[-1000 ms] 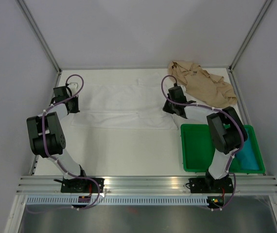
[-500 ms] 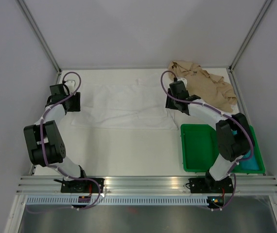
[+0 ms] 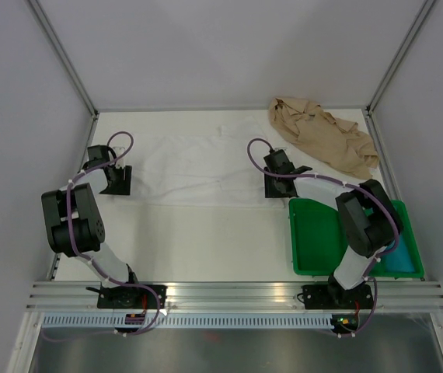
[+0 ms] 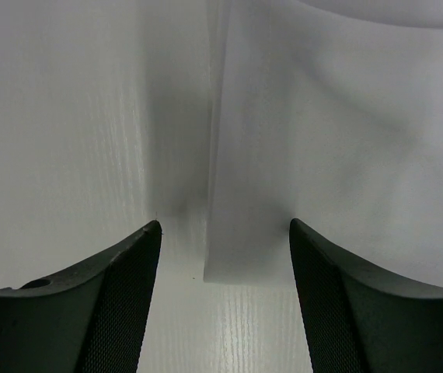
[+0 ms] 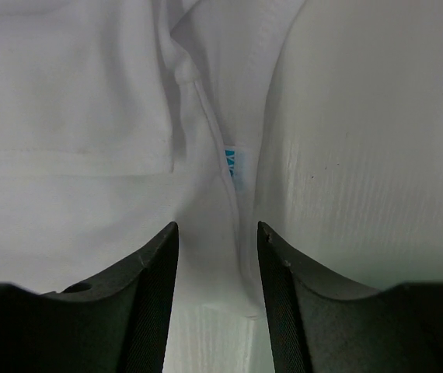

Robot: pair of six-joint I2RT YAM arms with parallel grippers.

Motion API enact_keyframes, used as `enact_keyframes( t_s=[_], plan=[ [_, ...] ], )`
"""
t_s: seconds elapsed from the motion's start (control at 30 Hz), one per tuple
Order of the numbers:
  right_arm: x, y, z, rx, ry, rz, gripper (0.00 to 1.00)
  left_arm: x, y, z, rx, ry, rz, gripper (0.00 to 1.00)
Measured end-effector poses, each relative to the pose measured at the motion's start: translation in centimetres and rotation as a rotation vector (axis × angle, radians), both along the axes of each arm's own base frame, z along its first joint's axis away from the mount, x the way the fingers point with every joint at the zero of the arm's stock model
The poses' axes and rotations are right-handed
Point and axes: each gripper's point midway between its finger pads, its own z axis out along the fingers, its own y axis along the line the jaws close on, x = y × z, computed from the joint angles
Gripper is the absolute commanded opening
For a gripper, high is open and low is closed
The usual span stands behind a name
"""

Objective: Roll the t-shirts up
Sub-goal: Fold the tshirt

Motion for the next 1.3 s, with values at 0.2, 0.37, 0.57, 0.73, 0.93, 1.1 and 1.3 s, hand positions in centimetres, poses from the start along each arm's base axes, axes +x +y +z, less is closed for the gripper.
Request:
enact_keyframes(
  t_s=[0.2,0.37,0.57,0.73,0.93,1.1,1.3],
  plan=[
    [-0.2,0.2,-1.4,0.002,0.024,0.019,0.32,0.3,-0.4,-0.2,-0.03,-0.005,-0.009,0.43],
    [-0.1,1.1,-1.4,0.04,0.012,0.037,0.06,0.4,-1.2,-0.3,-0.073,-0.012,-0.028,0.02],
    [-0.6,1.2,-1.4,0.06,0.021,0.048,0.0,-0.3,-0.5,-0.1,-0.093,-0.017,-0.009,0.02],
    [-3.5,1.2,-1.3,0.059,0.057,0.083,0.0,-4.1,0.9,0.9,-0.088,-0.013,0.02,0.02],
    [-8.4,2.0,-1.2,0.053,0.098,0.143,0.0,-9.0,0.1,1.6,-0.035,0.005,-0.042,0.02],
    [-13.0,1.6,-1.6,0.071,0.128,0.15,0.0,-13.1,0.4,0.8,0.007,0.07,-0.058,0.02],
    [-16.2,1.7,-1.3,0.116,0.136,0.139,0.31,-16.7,0.5,0.0,0.017,0.156,-0.085,0.48]
  ],
)
